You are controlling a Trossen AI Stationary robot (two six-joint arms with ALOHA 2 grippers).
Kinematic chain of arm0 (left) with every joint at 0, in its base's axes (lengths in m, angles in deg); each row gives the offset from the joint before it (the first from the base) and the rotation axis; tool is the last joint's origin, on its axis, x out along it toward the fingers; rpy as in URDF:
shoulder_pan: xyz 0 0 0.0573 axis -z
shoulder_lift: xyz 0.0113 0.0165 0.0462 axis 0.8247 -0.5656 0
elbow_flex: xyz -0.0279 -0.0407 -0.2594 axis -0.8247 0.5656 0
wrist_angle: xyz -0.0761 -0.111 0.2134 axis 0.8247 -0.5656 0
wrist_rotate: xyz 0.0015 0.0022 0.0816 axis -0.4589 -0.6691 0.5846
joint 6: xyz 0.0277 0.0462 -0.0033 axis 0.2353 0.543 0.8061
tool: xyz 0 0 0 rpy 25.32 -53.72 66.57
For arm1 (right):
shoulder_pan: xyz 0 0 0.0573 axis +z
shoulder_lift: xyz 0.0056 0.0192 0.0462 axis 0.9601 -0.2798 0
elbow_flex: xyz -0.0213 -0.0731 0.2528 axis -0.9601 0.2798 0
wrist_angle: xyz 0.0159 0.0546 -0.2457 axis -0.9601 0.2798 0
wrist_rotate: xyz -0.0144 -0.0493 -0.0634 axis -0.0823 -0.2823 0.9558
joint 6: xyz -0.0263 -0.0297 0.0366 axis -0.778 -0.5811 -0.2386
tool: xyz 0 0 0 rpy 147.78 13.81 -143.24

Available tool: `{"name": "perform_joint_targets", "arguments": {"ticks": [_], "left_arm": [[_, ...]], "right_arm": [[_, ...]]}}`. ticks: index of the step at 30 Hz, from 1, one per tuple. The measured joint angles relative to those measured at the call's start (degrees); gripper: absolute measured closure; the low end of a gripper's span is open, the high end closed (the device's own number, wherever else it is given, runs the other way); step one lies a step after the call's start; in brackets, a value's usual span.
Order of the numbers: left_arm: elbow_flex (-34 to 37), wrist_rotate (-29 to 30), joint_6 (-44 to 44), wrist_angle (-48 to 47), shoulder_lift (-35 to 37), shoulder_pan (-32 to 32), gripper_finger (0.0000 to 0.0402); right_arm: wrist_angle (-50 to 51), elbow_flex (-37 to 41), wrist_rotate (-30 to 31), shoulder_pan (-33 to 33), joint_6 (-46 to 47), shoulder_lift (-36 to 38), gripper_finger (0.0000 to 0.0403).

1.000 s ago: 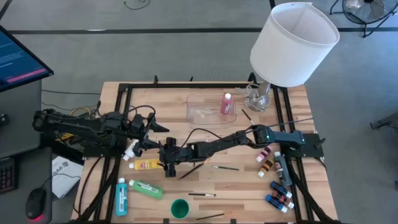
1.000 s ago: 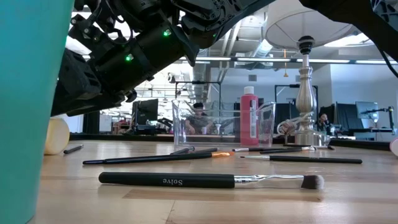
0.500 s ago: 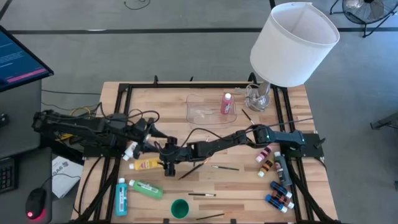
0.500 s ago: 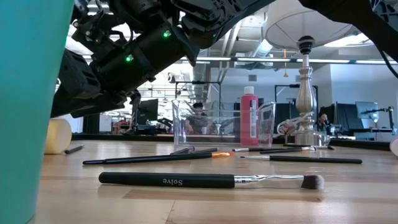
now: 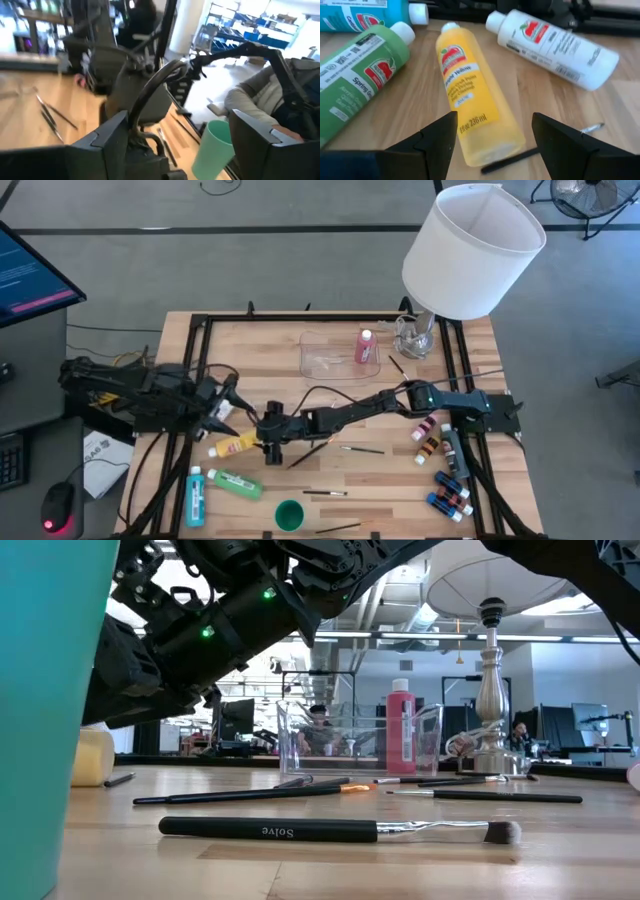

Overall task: Pick & Place Paint Supplies
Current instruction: Put the big yellow paint bottle into the transparent bin

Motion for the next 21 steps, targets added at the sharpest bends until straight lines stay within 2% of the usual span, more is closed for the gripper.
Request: {"name": "perform_joint_targets", "arguments": {"ticks": [4, 12, 15, 21], "left_arm": [[0.0, 3.2, 2.2, 0.4, 2.5, 0.9, 0.0161], [0.0, 3.5, 3.8, 2.6, 0.9, 1.4, 0.0161], [0.0, 3.5, 3.8, 4.6, -0.5, 1.4, 0.0161], [0.1, 3.2, 3.8, 5.3, -1.4, 1.4, 0.0161]], "right_arm": [[-1.5, 0.0, 0.0, 0.1, -6.2, 0.0, 0.0153], [-3.8, -0.1, 0.0, -0.2, -11.8, -0.4, 0.0153], [-6.4, -0.2, -0.1, -0.7, -11.5, -1.7, 0.0153], [-5.2, -0.1, -0.6, -1.4, -9.4, -2.2, 0.0153]]}}
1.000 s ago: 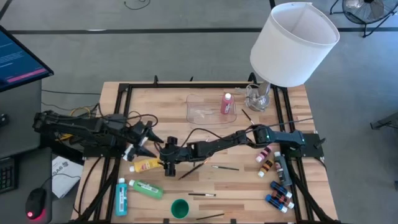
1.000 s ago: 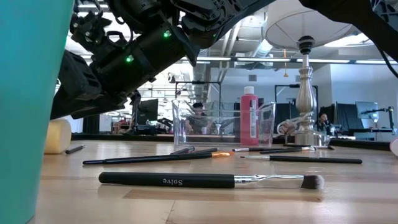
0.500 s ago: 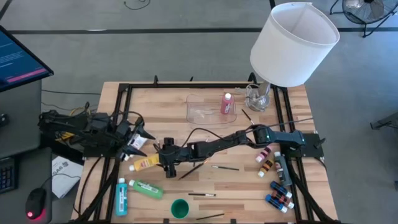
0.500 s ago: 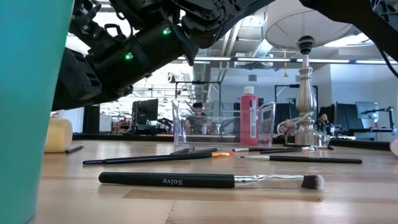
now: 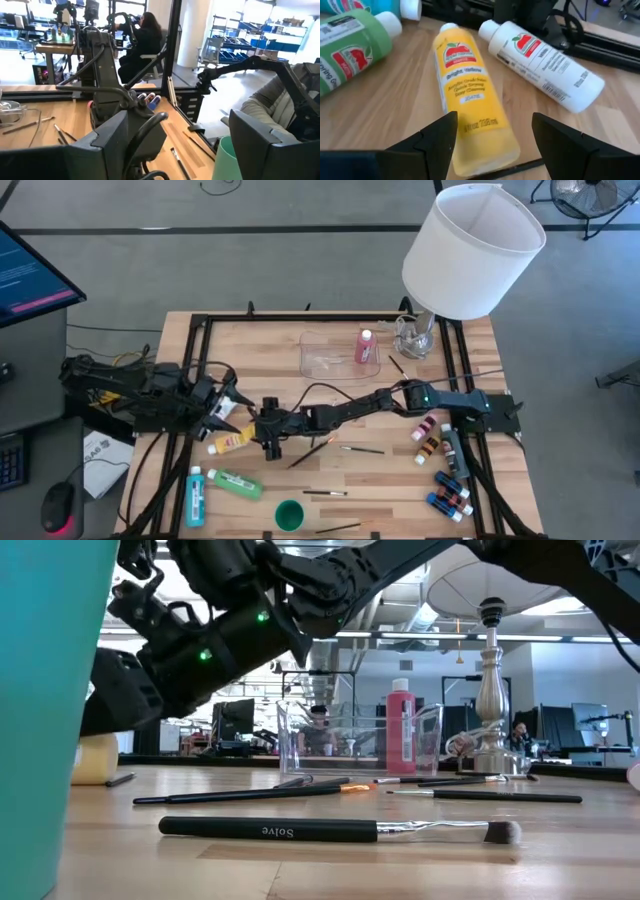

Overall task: Pick & Place Paint Supplies
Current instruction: Put the big yellow paint bottle into the transparent bin

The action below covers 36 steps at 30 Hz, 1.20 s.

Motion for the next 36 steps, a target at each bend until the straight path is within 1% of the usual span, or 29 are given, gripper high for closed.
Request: {"name": "perform_joint_targets", "arguments": {"ticks": [4, 6, 9, 14, 19, 22, 26, 33, 36], "left_arm": [[0.0, -0.1, 0.3, 0.5, 0.0, 0.0, 0.0161], [0.0, -0.9, 1.0, 0.8, 0.0, 0.0, 0.0161], [0.0, -3.4, 1.5, 1.1, 0.0, 0.0, 0.0161], [0.0, -7.5, 2.8, 2.5, 0.0, 0.6, 0.0161], [0.0, -7.7, 3.4, 3.5, 0.0, 2.8, 0.0161], [0.0, -7.7, 4.4, 4.1, 0.0, 3.6, 0.0161], [0.0, -7.7, 4.4, 4.6, 0.0, 3.7, 0.0161], [0.0, -7.4, 4.5, 4.9, 0.0, 3.7, 0.0161], [0.0, -7.2, 4.5, 5.2, 0.0, 3.7, 0.0161]], "right_arm": [[1.0, 0.0, -0.2, 0.2, 0.0, 0.0, 0.0153], [1.2, 0.0, -1.2, 0.4, -0.2, 0.0, 0.0153], [1.6, 0.0, -2.1, 0.8, -2.2, 0.0, 0.0153], [1.9, 0.0, -2.4, 0.9, -2.9, 0.0, 0.0153], [4.8, 0.0, -3.0, 0.8, -3.6, 0.0, 0.0153], [3.5, 0.0, -3.0, 0.5, -3.9, -0.1, 0.0153], [2.7, 0.0, -3.0, 0.3, -2.1, -0.1, 0.0153], [2.4, 0.0, -3.0, 0.3, -1.9, -0.1, 0.0153], [3.9, 0.0, -3.2, 0.3, -1.9, -0.1, 0.0153]]}}
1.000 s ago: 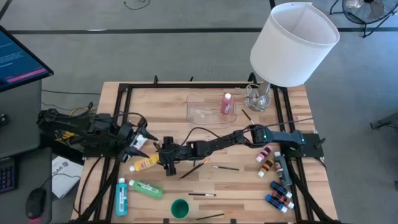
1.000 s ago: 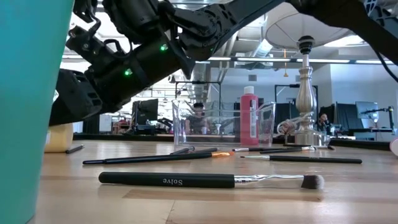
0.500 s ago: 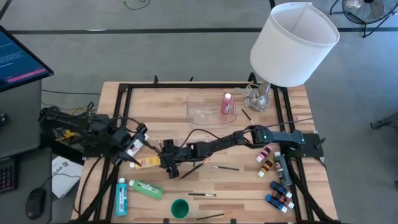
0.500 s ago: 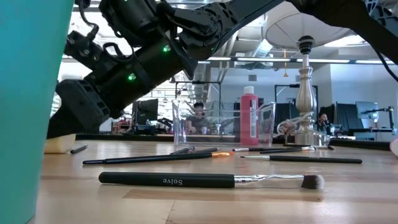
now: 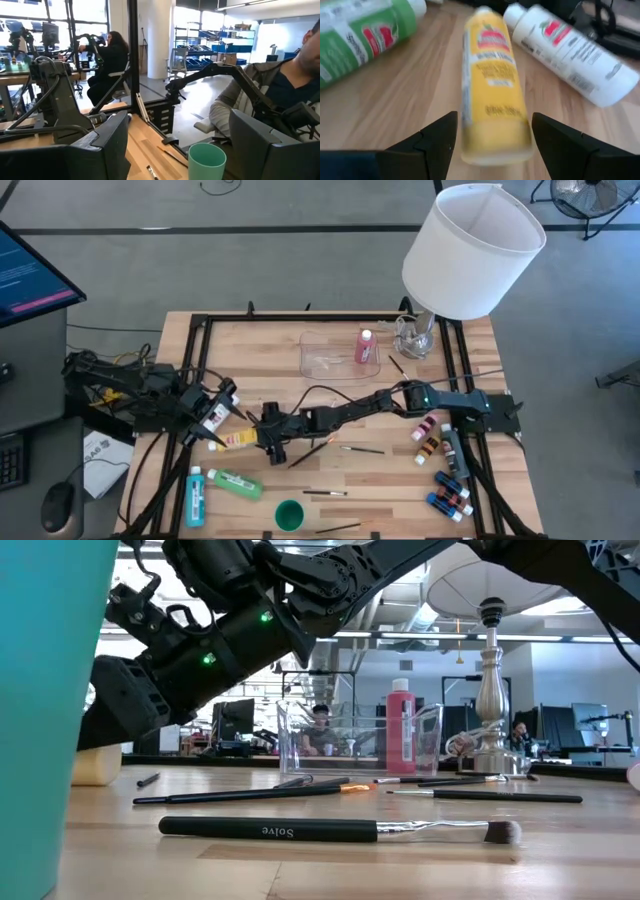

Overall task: Pick & Place Paint Supplies
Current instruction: Put the big yellow paint bottle into the transparent bin

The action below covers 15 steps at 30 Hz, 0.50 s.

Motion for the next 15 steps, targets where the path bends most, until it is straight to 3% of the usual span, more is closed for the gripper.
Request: {"name": "perform_joint_targets", "arguments": {"ticks": [15], "left_arm": [[0.0, 0.0, -0.6, 0.6, 0.0, 0.0, 0.0161]], "right_arm": [[7.2, -1.6, -0.3, 1.0, -0.1, 0.6, 0.0190]]}}
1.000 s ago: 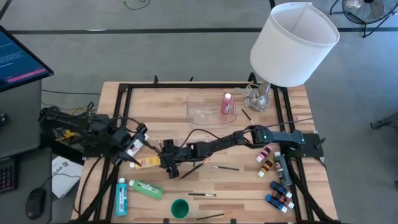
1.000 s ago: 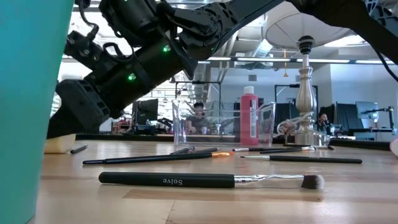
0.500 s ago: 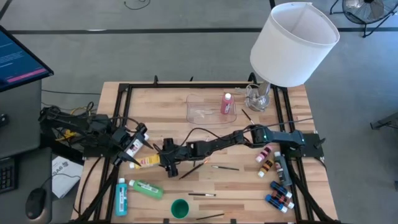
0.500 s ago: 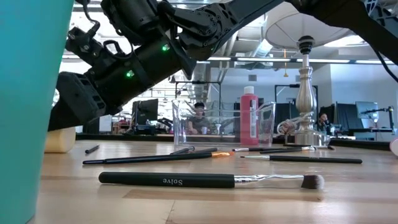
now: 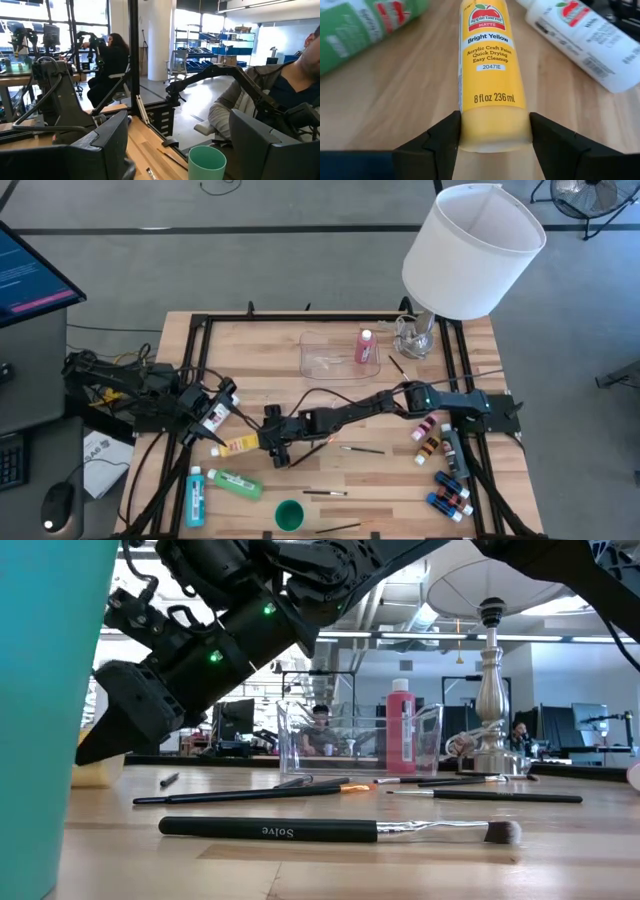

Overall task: Pick & Place Paint Supplies
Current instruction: Put the big yellow paint bottle into the transparent bin

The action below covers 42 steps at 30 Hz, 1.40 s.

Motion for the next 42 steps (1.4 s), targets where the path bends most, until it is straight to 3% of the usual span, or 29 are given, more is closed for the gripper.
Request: {"name": "perform_joint_targets", "arguments": {"ticks": [12, 22, 27, 36, 42], "left_arm": [[0.0, 1.1, -0.1, 0.1, 0.0, 0.0, 0.0161], [0.0, 1.5, -0.5, 0.0, 0.0, 0.0, 0.0161], [0.0, 1.5, -0.5, 0.0, 0.0, 0.0, 0.0161], [0.0, 1.5, -0.8, 0.0, 0.0, 0.0, 0.0161], [0.0, 1.5, -0.9, -0.1, 0.0, 0.0, 0.0161]], "right_arm": [[5.9, -0.9, -0.2, 0.0, 4.7, 0.3, 0.0199], [25.0, -7.6, -1.3, -1.3, 8.6, 0.3, 0.0198], [24.9, -7.8, -1.1, -0.9, 10.1, 0.3, 0.0191], [17.7, -7.2, 1.8, 0.9, 6.8, -0.7, 0.0140], [19.8, -7.4, 1.9, 0.8, 6.6, -0.3, 0.0138]]}}
